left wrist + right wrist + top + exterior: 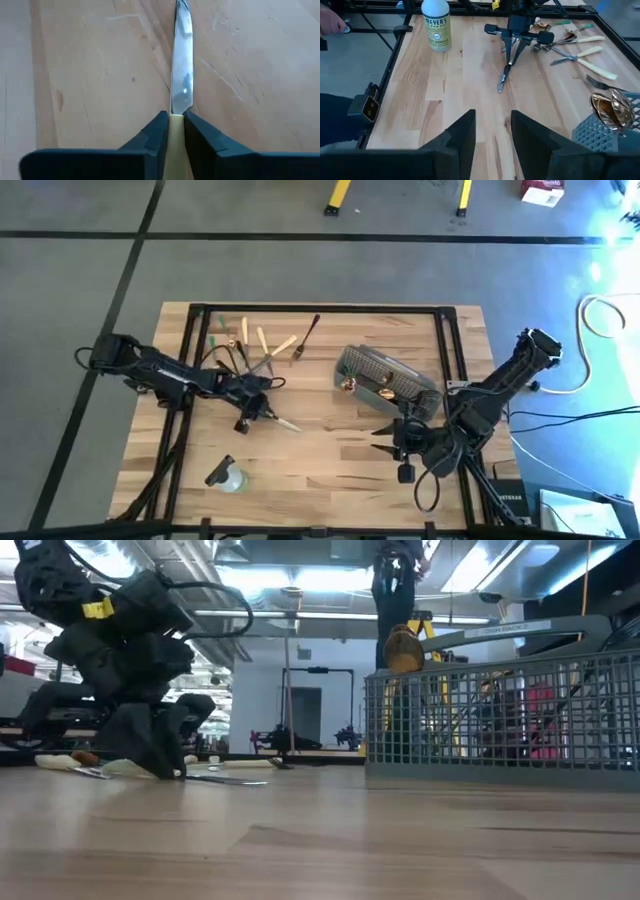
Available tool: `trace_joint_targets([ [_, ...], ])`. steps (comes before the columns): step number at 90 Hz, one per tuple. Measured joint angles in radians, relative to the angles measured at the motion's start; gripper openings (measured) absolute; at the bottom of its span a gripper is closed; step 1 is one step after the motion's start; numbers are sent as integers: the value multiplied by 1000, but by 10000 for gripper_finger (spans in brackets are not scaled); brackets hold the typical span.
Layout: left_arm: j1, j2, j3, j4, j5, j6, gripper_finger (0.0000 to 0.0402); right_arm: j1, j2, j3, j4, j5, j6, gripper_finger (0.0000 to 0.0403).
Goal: Sort silverware
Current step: Put the silver knife into the cutlery rack
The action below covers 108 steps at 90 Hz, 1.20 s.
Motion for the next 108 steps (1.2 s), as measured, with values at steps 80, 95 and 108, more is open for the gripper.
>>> trace_joint_targets([
  [80,-122,8,130,196,-181,-184,40,159,-71,26,-16,130,17,108],
  [95,-145,6,274,74,-214,-180,40,251,-99,26,-92,245,112,108],
  [108,-156,13,463,-149,-245,-132,40,317,-104,26,-179,322,222,108],
])
